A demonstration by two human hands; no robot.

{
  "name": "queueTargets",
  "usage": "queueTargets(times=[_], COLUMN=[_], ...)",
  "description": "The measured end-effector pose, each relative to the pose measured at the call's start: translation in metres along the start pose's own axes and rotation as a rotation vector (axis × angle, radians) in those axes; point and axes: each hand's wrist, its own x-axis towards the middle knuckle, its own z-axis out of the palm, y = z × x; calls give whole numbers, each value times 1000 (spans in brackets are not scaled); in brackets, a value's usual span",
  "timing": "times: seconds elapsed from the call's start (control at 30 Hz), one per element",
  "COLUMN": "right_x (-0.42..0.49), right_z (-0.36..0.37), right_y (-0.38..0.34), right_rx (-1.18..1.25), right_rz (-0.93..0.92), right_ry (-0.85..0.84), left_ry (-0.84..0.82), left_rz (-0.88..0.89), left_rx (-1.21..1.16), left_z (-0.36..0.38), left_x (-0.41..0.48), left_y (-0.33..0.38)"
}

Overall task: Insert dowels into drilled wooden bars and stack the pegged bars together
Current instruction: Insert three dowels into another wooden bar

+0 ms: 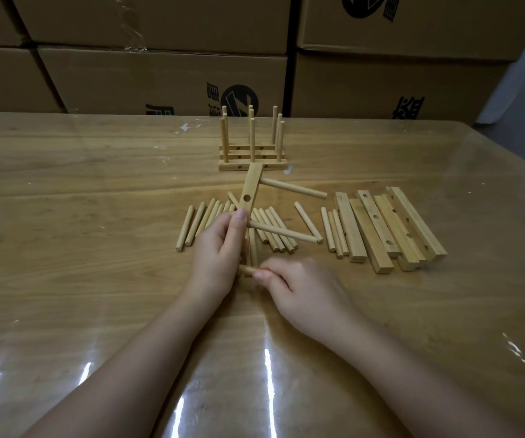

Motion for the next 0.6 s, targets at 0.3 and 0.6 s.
queueTargets(times=[0.3,0.6], right_x=[1,6], right_z=[1,-4], right_y=[5,12], right_rx=[239,60], right_rz=[156,-66], right_ry=[-53,322], left_ry=[-34,140], left_rz=[39,-163], left_rx=[15,-171], left_z=[1,-6], left_x=[0,7], left_y=[2,3])
